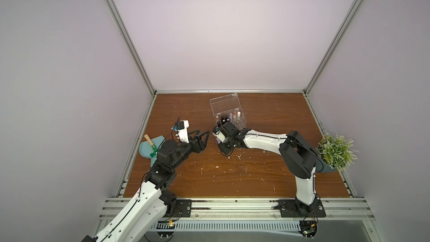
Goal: Arrange the lipsticks in the organizer
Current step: Pick up the lipstick at the center of the board.
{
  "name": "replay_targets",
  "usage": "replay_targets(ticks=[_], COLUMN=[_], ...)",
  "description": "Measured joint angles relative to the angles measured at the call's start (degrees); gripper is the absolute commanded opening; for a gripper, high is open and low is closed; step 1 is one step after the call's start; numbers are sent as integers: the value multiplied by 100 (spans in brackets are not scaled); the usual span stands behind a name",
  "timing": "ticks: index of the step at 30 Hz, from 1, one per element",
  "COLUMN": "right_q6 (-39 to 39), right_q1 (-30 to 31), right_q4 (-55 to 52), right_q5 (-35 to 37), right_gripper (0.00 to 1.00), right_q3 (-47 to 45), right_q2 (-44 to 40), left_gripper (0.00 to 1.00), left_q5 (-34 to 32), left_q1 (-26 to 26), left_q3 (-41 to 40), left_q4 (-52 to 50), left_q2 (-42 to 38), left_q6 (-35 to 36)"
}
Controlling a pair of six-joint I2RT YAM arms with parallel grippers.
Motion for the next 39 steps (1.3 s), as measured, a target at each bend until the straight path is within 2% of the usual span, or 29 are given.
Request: replay_targets(ticks=[7, 17, 19, 20, 23, 25, 28, 34, 39], right_q6=[76, 98, 98, 96, 57, 26, -9, -59, -63], right_q1=[0, -2, 0, 0, 0, -2, -4, -4, -4], right_q4=[-142, -142, -142, -142, -144, -160, -291, -422, -468], right_q5=[334, 304, 297, 297, 308, 334, 337, 337, 343], right_gripper=[37, 24, 24, 28, 50, 55, 56, 43, 42], right_q3=[184, 315, 315, 315, 315, 326, 411, 896, 942], right_q2=[197, 295, 295, 295, 295, 295, 297, 466, 612], left_gripper=[73, 74, 74, 74, 74, 74, 74, 74, 74], left_q5=[-103, -92, -83, -76, -70, -59, -33, 4, 4], left_q1=[0, 4, 4, 4, 7, 7, 7, 7, 11], left_q3=[0, 0, 0, 0, 0, 0, 0, 0, 0], left_q4=[-125, -129, -129, -129, -129, -129, -127, -114, -127], left_q2=[-31, -35, -35, -35, -35, -35, -35, -35, -42], left_q6=[4, 9, 9, 9, 9, 9, 7, 9, 26])
